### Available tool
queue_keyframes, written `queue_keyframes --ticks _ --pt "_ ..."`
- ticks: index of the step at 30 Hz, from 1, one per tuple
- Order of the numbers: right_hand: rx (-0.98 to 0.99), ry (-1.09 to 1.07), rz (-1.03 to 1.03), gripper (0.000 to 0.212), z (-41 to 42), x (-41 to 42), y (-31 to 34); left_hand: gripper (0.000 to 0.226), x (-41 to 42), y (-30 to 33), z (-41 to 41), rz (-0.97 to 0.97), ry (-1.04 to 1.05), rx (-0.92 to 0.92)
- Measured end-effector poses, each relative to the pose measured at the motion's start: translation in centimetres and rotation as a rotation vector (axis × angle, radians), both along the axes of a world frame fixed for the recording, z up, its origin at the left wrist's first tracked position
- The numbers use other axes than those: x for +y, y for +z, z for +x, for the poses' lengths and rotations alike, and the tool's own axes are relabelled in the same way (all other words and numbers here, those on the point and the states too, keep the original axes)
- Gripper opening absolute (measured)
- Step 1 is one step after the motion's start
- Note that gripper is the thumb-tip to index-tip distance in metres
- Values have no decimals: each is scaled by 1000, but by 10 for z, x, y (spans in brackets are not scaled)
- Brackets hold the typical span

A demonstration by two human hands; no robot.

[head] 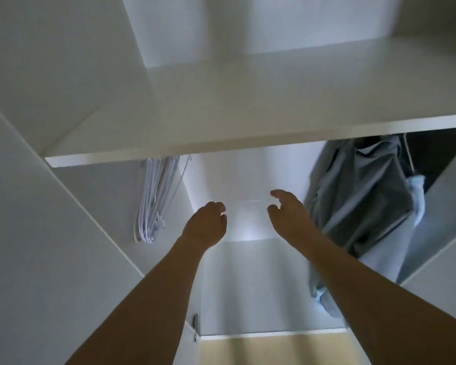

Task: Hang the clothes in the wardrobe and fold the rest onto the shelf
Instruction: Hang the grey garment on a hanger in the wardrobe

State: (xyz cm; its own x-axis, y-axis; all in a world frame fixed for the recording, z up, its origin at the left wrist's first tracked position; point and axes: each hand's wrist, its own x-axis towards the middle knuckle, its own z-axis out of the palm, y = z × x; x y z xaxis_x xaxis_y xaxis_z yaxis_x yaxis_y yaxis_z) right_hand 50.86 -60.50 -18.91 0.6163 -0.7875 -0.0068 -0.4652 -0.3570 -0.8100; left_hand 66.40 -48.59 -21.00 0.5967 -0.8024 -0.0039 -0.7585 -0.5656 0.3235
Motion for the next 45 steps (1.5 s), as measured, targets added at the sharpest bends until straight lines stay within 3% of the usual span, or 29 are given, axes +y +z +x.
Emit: queue_keyframes --ticks 6,17,21,33,37,45 --pt "120 -299 82 41 -101 10 -22 32 -50 -10 -65 23 -335 -1" --pt "305 -778 114 44 -377 135 -44 16 -34 -32 -324 81 -904 -19" --pt "338 -898 146 45 -461 196 -50 31 0 -49 -417 36 -1061 45" --pt "381 -1274 307 46 -620 360 -79 31 96 -84 -639 124 -1551 79" --pt "373 -1351 315 48 -670 435 -80 27 154 -86 -702 152 -1683 13" --pt "378 -1410 333 48 -780 593 -101 30 278 -98 -806 121 -1666 39"
